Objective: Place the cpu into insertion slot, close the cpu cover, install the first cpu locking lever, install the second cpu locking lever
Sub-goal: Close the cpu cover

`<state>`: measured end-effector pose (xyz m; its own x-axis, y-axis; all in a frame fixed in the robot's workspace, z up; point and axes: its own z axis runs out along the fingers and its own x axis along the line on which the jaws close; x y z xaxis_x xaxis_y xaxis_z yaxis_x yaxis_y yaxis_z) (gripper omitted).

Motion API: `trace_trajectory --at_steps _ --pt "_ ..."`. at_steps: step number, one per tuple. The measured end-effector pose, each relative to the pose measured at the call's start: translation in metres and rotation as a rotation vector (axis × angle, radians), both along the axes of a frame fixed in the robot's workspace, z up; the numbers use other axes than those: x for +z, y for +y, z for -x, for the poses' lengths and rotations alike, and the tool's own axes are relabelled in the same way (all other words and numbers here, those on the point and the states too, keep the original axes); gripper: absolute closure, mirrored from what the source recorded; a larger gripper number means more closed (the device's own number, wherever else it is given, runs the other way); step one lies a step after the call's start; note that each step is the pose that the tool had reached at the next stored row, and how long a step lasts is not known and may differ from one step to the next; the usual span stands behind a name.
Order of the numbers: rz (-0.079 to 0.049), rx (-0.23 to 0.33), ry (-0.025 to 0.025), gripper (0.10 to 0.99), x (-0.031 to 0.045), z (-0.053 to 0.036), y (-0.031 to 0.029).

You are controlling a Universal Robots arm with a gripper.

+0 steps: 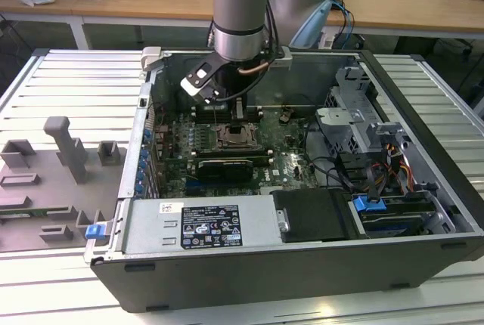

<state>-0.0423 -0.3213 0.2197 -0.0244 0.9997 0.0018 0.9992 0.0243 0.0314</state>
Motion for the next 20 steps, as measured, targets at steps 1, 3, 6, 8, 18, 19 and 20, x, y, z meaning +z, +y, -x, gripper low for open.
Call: trace_trajectory --at_steps 1,3,6,8,18,19,20 --pt "0.000 0.001 0.0000 0.980 -0.0020 0.0035 -0.0004" --pt "-0.002 0.002 -0.0002 0.980 -0.0045 0.0094 -0.0004" --pt "-0.002 0.002 -0.0001 0.980 -0.0110 0.0137 -0.0004" --pt "-0.002 0.002 0.0000 0.980 -0.0138 0.0141 -0.0005" --pt "-0.002 0.002 0.0010 0.980 -0.0086 0.0090 -0.0005" --pt "-0.002 0.002 0.0010 0.980 -0.0086 0.0083 -0.0004" --pt "-0.002 0.002 0.0010 0.980 -0.0086 0.0065 -0.0004"
